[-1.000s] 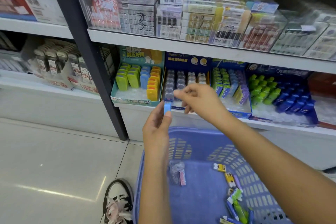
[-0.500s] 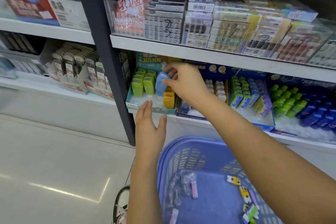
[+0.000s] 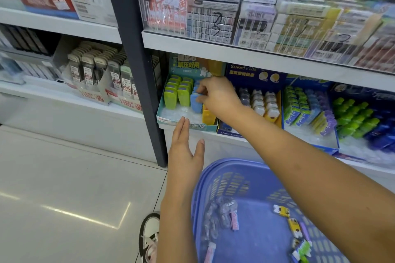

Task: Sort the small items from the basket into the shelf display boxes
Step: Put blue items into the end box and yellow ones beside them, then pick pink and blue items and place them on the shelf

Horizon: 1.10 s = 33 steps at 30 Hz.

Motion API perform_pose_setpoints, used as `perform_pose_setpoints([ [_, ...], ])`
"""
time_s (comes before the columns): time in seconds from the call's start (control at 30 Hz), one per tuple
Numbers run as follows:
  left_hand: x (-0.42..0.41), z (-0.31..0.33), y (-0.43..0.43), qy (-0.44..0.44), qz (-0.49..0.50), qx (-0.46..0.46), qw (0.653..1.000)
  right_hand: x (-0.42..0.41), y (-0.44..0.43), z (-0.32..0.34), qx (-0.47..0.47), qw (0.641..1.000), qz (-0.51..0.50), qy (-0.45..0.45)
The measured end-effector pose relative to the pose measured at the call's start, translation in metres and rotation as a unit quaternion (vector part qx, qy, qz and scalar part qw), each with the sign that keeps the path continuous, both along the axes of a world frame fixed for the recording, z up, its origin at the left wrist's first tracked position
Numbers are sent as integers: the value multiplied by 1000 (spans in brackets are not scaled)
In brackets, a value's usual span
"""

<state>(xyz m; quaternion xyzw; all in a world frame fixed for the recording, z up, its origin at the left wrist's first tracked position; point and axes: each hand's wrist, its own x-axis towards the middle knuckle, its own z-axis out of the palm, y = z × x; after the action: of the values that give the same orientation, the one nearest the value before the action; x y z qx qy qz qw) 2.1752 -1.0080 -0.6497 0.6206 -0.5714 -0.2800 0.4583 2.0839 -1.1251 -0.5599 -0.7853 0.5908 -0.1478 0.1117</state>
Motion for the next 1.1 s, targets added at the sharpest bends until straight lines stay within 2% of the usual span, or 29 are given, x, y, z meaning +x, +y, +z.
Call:
perform_pose_setpoints([
  [0.13,0,0,-1,-2,0,-2,1000,-1,4,-4,-1,1000,14,-20],
  [0.33,3,2,-1,-7,-3,0,1000,7,-6,7,17,995,20,99],
  [0.53,4,1,-1,-11,-9,4,1000,10,6,-8,-110,976,72,175],
  [0.73,4,2,-2,-17,-18,15,1000,4,3,-15,-97,977,75,176],
  [0.87,-2,15,4,-30,-30,5,999,1,4,1,-74,972,80,208],
  [0.93,-6,21,14,-18,-20,-17,999,-4,14,7,-58,973,84,208],
  [1.0,-12,27,27,29,-11,-21,999,-17,35,5,-88,979,76,170],
  [1.1,-29,24,45,28,-44,29,998,-57,85,-19,-99,994,39,7],
])
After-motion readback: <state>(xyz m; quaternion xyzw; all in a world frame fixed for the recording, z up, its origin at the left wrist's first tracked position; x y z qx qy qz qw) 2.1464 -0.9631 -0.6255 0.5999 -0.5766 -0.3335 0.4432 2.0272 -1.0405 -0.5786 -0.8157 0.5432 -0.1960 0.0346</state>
